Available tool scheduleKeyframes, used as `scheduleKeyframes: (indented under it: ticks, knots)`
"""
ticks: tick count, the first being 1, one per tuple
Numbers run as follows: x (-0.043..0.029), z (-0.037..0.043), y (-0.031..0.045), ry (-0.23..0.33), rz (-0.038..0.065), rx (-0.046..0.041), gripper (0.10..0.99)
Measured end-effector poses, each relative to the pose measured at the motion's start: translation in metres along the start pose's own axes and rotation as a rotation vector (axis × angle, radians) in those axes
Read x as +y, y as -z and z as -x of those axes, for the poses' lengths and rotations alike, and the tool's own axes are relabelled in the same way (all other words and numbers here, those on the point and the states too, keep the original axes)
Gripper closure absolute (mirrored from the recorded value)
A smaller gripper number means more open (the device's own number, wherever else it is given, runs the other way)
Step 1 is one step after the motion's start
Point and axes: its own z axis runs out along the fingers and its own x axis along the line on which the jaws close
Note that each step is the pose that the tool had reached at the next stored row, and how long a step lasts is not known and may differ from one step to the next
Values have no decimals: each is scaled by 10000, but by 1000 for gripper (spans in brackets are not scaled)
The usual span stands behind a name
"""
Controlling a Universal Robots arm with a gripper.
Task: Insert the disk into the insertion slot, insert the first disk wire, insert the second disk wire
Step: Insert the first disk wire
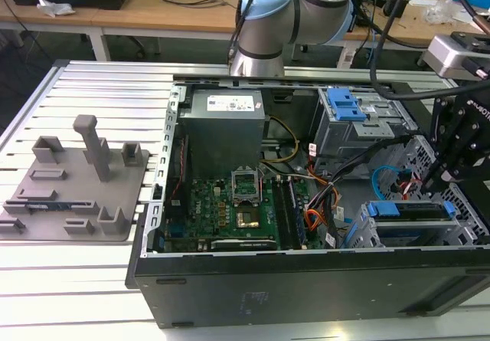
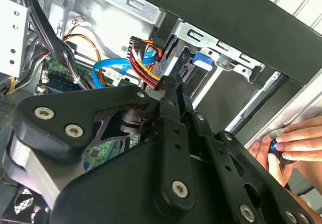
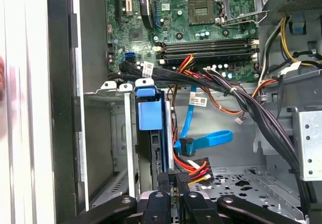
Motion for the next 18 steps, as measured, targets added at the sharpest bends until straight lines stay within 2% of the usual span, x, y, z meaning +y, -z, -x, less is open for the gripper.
scheduleKeyframes:
  ticks: [3,8,18]
  knots:
    - [-4,-4,0,23,7,-30,922]
    - [-36,-2,1,97,167,-27,922]
    - [-64,-1,3,118,208,-23,922]
